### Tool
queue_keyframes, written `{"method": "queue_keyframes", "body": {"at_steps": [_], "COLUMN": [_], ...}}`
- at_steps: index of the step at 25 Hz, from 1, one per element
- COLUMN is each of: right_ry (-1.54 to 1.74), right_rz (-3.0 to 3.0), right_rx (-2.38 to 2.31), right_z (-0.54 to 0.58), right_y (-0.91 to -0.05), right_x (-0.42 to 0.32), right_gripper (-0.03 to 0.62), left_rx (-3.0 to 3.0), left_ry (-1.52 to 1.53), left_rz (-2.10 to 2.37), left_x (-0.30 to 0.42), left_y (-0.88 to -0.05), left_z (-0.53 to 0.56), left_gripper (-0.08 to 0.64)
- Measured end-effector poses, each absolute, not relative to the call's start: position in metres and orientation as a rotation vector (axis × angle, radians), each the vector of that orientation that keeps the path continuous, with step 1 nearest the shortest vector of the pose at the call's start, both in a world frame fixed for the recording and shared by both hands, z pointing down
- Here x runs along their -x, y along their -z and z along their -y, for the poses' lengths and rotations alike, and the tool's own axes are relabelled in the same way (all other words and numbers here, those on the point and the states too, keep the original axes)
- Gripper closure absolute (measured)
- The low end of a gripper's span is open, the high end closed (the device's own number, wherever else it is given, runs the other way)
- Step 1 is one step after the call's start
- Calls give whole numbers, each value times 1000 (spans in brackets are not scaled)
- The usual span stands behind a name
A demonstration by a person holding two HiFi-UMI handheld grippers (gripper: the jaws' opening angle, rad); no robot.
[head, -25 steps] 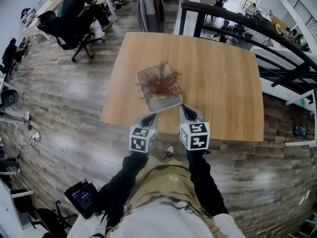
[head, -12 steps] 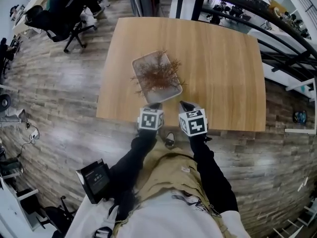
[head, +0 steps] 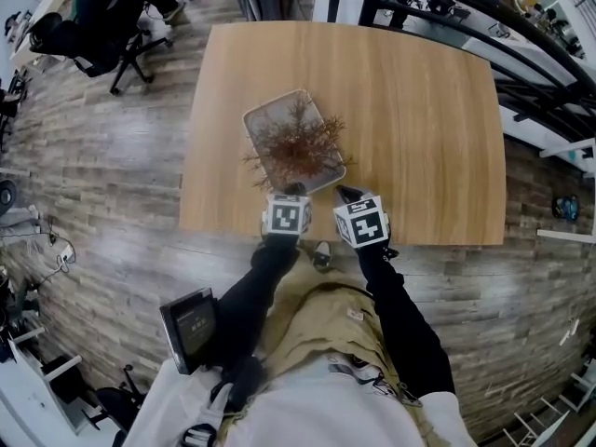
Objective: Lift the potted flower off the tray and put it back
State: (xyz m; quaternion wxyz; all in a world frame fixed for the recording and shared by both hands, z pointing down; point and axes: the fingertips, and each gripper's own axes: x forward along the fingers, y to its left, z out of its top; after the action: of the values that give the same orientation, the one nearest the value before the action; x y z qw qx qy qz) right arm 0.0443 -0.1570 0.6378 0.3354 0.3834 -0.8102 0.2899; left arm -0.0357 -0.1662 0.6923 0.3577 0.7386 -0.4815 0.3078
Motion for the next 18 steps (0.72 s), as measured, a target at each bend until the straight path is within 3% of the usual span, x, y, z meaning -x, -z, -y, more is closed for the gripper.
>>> {"method": "queue_keyframes", "body": {"at_steps": [7, 18], "right_ry": [-804, -880], "right_rz": [2067, 2023], "right_rx": [-1009, -1032], "right_z": [176, 183], "right_y": [-663, -682], "right_x": [-39, -39], "right_gripper": [588, 588], "left_rx": [-1878, -1878], "left_ry": [-814, -762], "left_rz": [1273, 1309], "left_x": [49, 49], "left_y": [-704, -715], "left_z": [187, 209], "left_gripper": [539, 234]}}
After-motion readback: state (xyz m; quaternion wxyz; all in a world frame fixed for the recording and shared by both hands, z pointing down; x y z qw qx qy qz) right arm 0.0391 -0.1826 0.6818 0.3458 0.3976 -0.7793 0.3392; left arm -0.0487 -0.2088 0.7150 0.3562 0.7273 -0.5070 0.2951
